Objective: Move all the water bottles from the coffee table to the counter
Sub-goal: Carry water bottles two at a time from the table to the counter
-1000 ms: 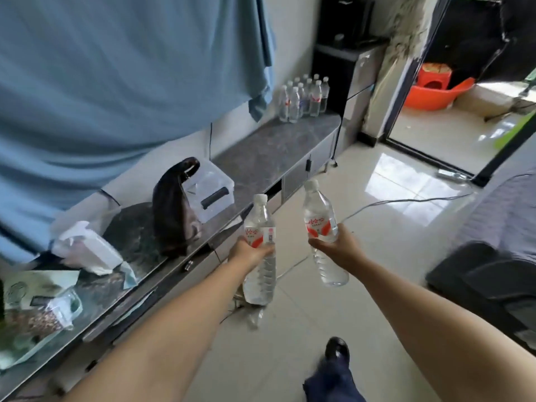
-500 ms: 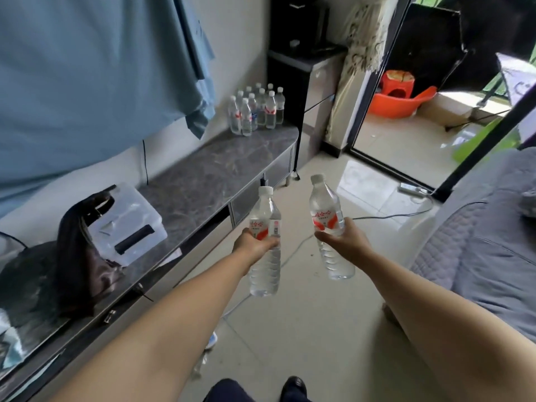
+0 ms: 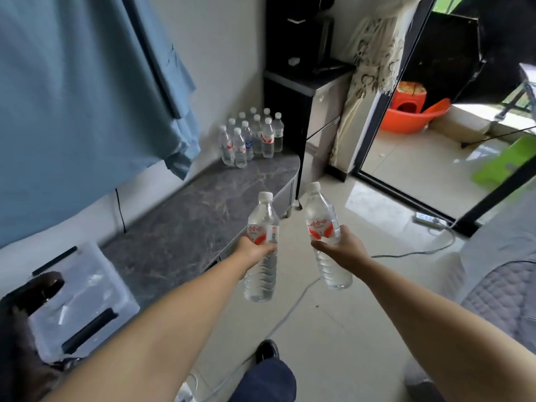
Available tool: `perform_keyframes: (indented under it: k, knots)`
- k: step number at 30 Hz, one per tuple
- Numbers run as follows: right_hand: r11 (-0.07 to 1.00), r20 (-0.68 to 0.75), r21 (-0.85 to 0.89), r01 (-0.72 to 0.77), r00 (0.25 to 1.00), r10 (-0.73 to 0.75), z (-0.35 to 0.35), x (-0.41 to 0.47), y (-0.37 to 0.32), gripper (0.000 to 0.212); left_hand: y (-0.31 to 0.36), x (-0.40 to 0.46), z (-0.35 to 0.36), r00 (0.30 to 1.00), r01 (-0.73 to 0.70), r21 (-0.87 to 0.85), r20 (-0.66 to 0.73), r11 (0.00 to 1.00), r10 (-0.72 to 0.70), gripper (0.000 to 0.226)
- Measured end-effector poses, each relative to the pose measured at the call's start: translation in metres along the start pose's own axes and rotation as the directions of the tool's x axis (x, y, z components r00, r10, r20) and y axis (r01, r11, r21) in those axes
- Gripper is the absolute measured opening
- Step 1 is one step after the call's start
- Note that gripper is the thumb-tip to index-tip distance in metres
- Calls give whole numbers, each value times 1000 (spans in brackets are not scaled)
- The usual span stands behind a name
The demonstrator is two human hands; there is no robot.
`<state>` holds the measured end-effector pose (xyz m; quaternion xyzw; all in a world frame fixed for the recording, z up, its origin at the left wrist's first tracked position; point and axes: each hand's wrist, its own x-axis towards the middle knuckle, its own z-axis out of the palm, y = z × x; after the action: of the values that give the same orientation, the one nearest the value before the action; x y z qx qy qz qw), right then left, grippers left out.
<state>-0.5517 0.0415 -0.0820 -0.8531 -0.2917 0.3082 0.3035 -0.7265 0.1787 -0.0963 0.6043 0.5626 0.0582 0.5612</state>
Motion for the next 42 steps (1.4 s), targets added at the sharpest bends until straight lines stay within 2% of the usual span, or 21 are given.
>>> perform_keyframes:
  k: [2,3,5,8,16,22,25,27,30,32,38,42]
  knots:
    - [1000,-8,12,-18,1000,19,-8,40,-20,46,30,36,-9,1000,12,9,17,1000,-13,81]
    - [999,-20,26,-22,1000,22,-13,57,-29,48,44,54,-13,1000,10,5,21,1000,-11,82]
    - [998,-27,64,-12,1000,14,-21,84,-45,48,69,78,-19,1000,6,6,30,1000,-6,70]
    - [996,-2,87,1,1000,-1,-32,126,-65,35,98,113,-21,999,20,-8,34,1000,-19,55]
    - [997,117,45,62,991,-67,-53,257,-92,29,151,207,-9,996,86,-28,-25,996,-87,59]
    - [992,252,-43,116,962,-102,-66,405,-81,62,201,279,9,979,160,-119,-104,980,-173,64]
    - [988,268,-86,131,958,-104,-79,433,-113,56,221,306,16,970,177,-195,-131,965,-204,72]
    - [987,270,-112,120,959,-86,-82,454,-127,49,231,322,20,967,169,-240,-149,956,-208,68]
    - [985,277,-136,110,958,-68,-71,491,-142,51,235,351,22,954,185,-302,-174,935,-245,54]
    - [984,296,-155,93,954,-43,-53,516,-143,60,231,372,20,946,207,-333,-172,920,-275,54]
    - [988,361,-146,54,933,2,15,581,-153,67,210,449,11,920,209,-427,-218,880,-325,54]
    - [994,363,-112,-17,930,57,73,633,-156,72,195,525,3,920,204,-377,-243,904,-309,56]
